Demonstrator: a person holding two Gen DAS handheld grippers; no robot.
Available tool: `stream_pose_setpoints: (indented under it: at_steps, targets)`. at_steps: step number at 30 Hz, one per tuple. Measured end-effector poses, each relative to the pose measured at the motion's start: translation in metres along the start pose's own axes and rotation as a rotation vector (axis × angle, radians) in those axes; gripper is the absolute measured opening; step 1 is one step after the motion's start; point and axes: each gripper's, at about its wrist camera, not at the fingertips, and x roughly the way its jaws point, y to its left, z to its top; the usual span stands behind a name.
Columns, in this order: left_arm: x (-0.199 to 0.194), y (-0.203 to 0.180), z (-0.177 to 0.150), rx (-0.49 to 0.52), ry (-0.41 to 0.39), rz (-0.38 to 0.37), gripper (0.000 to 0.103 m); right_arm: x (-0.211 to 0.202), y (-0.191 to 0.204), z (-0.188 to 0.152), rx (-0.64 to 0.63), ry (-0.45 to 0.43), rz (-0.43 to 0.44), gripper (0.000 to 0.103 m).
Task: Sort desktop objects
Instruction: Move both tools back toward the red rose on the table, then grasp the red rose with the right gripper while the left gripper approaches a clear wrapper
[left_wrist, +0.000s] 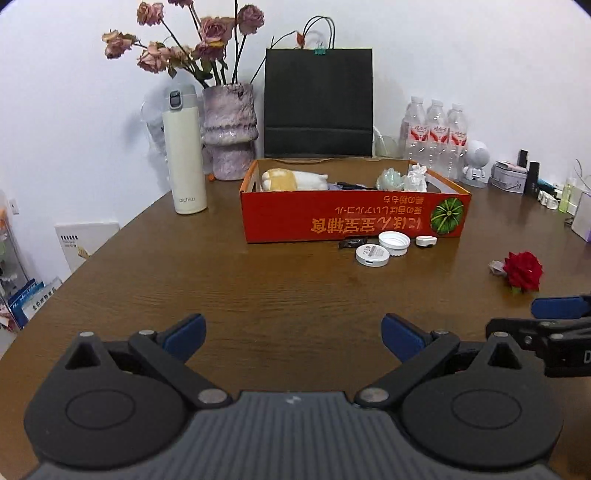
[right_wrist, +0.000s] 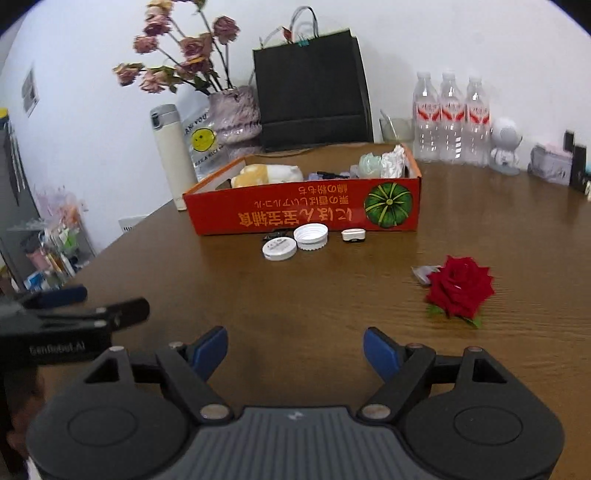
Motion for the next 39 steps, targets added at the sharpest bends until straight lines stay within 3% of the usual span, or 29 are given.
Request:
stream_pose_setpoints:
  at_steps: [3,6,9,15,18,20,27,30,35,37,39]
  targets:
    - [0.0,0.002,0.001,-0.029,0.004,-0.03,0.103,-0.015,-0.005,-0.007,-0.027,-0.044,-0.018,0.08]
    - [0.014,-0.004,0.005,-0.016,0.024,-0.012,0.103,-0.017,-0.017,-0.001,-0.063,-0.097,-0.114,0.08]
    - [0.025,-0.013,0.006,-0.008,0.045,-0.056,0.103,-0.007,-0.041,0.009,-0.059,-0.079,-0.186,0.075]
    - [0.042,-0.037,0.01,0.058,0.047,-0.122,0.103,0.032,-0.081,0.029,-0.071,-0.023,-0.264,0.074]
    - [0.049,-0.048,0.013,0.078,0.053,-0.142,0.103,0.052,-0.095,0.034,-0.06,-0.004,-0.245,0.067]
    - [0.055,-0.055,0.017,0.09,0.056,-0.16,0.103,0.06,-0.102,0.035,-0.047,0.032,-0.212,0.045]
    - [0.077,-0.093,0.035,0.147,0.042,-0.259,0.101,0.021,-0.107,0.025,-0.014,0.036,-0.057,0.035]
    - [0.09,-0.118,0.048,0.178,0.009,-0.351,0.099,0.003,-0.118,0.022,0.03,-0.002,-0.1,0.035]
    - [0.127,-0.165,0.06,0.261,0.028,-0.456,0.074,-0.008,-0.145,0.025,0.135,-0.072,-0.171,0.035]
    - [0.139,-0.177,0.059,0.288,0.057,-0.492,0.073,-0.01,-0.149,0.026,0.152,-0.091,-0.177,0.035]
    - [0.148,-0.185,0.057,0.297,0.084,-0.494,0.065,-0.01,-0.152,0.026,0.159,-0.102,-0.174,0.035]
